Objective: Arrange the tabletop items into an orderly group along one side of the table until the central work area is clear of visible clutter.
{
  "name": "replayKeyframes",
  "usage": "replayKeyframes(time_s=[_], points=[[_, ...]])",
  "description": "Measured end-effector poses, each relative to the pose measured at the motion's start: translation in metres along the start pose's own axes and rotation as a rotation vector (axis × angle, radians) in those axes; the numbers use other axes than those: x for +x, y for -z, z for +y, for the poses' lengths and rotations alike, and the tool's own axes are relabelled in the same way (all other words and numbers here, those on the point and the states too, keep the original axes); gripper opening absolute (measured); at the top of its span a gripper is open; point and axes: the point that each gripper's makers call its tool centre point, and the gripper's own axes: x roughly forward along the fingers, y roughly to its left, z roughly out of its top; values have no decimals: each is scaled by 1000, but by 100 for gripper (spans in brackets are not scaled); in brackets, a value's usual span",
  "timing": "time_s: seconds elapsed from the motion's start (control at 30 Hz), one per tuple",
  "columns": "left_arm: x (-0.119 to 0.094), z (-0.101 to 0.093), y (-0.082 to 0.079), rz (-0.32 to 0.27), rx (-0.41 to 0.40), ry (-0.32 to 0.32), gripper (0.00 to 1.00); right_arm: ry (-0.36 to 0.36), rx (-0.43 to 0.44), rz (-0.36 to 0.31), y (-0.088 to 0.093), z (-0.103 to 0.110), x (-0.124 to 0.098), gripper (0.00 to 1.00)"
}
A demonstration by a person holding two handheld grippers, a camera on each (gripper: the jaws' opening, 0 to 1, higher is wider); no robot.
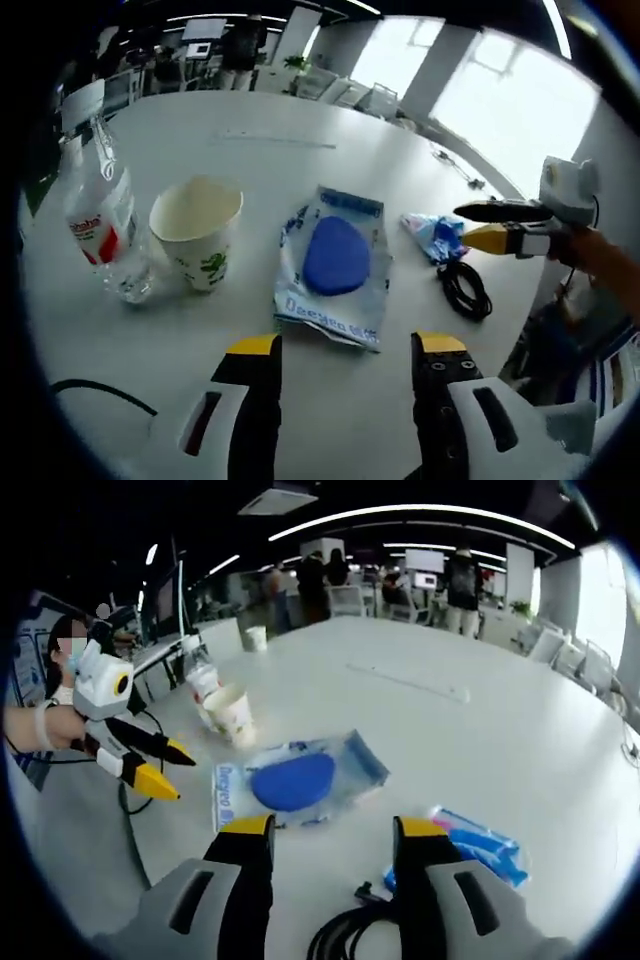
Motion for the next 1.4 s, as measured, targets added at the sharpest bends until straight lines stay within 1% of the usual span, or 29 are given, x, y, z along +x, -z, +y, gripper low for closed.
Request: replayKeyframes(time_s=[0.07, 0.13, 0.27, 0.37, 0.47, 0.6, 0.7, 0.87, 0.97, 1.07, 1.27, 1.3, 1.4], points=[[0, 0, 1, 3, -17, 0, 47, -5, -2, -1, -1, 0, 2, 42], [1, 0, 0, -3, -27, -1, 44, -15, -3, 3, -2, 1, 3, 38], [2, 1, 1, -4, -39, -4, 42, -23, -9, 3, -6, 0, 5, 37], [5, 1, 3, -2, -56, -5, 41, -34, -7, 1, -10, 1, 7, 31], [7, 0, 3, -4, -66, -4, 39, -40, -13, 2, -13, 1, 10, 31], [9, -1, 4, -9, -88, -5, 37, -57, -33, 14, -15, 2, 15, 27], [11, 0, 7, -4, -107, -9, 36, -69, -49, 19, -20, -1, 21, 27], [16, 4, 10, -3, -146, -15, 31, -89, -90, 33, -28, -5, 31, 25], [18, 5, 11, -4, -166, -20, 31, -96, -101, 40, -32, -8, 38, 25], [22, 6, 13, 3, -184, -22, 30, -107, -116, 56, -33, -12, 47, 24], [27, 6, 9, -10, -206, -21, 27, -120, -135, 79, -35, -20, 61, 23], [30, 7, 9, -2, -213, -23, 27, -122, -137, 84, -34, -21, 63, 22], [31, 8, 8, -7, -219, -26, 27, -128, -149, 100, -33, -26, 72, 21]])
